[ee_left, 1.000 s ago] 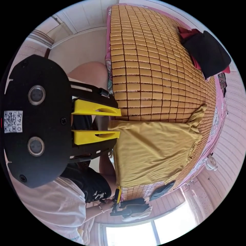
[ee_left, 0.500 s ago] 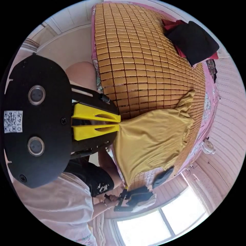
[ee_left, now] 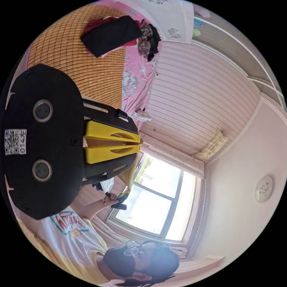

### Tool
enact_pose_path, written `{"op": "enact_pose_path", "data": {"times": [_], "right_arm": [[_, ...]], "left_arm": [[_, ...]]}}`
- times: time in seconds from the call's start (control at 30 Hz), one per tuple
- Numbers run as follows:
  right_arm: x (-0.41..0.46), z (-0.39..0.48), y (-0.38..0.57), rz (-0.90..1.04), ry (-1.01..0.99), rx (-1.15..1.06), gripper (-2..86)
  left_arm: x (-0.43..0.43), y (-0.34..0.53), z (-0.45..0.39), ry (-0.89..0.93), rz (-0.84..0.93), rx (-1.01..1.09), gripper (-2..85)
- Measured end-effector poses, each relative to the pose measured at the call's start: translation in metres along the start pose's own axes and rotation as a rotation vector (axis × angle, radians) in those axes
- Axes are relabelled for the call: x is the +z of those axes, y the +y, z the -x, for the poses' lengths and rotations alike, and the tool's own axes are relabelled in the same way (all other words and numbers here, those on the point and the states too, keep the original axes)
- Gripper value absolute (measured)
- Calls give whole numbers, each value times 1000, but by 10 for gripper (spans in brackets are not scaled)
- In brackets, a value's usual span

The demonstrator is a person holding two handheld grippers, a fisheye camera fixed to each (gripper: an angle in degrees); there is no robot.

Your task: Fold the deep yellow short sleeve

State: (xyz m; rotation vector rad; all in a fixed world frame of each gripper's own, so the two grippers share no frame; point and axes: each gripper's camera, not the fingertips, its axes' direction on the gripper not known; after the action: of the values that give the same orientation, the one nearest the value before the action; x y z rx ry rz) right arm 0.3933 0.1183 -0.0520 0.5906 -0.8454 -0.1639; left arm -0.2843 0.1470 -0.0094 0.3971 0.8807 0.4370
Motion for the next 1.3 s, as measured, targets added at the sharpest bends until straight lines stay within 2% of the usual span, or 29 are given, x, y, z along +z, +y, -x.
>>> {"op": "enact_pose_path", "data": {"times": [0.13, 0.23, 0.33, 0.43, 0.53, 0.6, 0.67, 0.8, 0.9, 1.0, 1.07, 1.3], "right_arm": [[-27, 61, -64, -98, -52, -180, 1], [-17, 73, -96, -56, -36, -233, 1], [32, 45, -100, 106, 20, -170, 1], [107, -11, -71, 348, 131, -46, 1], [173, -71, -26, 502, 186, 142, 1], [200, -92, -16, 533, 205, 204, 1], [215, -100, -29, 493, 240, 194, 1], [213, -95, -88, 248, 250, 105, 1], [211, -92, -98, 191, 240, 44, 1], [216, -101, -66, 256, 261, 27, 2], [222, -116, -33, 339, 294, 59, 2], [238, -186, 134, 633, 322, 411, 3]], "left_arm": [[-58, -53, -51, 20, -181, 147, -8], [-74, -80, -64, -44, -225, 212, -8], [-53, -92, -37, -129, -140, 139, -9], [2, -82, 27, -253, 56, -33, -9], [55, -55, 88, -319, 183, -212, -10], [81, -49, 106, -362, 234, -240, -10], [99, -65, 112, -378, 212, -230, -10], [99, -105, 104, -375, 64, -144, -10], [104, -111, 105, -348, 45, -98, -10], [116, -85, 119, -340, 105, -107, -10], [132, -47, 140, -344, 212, -153, -10], [177, 93, 202, -350, 519, -372, -10]]}}
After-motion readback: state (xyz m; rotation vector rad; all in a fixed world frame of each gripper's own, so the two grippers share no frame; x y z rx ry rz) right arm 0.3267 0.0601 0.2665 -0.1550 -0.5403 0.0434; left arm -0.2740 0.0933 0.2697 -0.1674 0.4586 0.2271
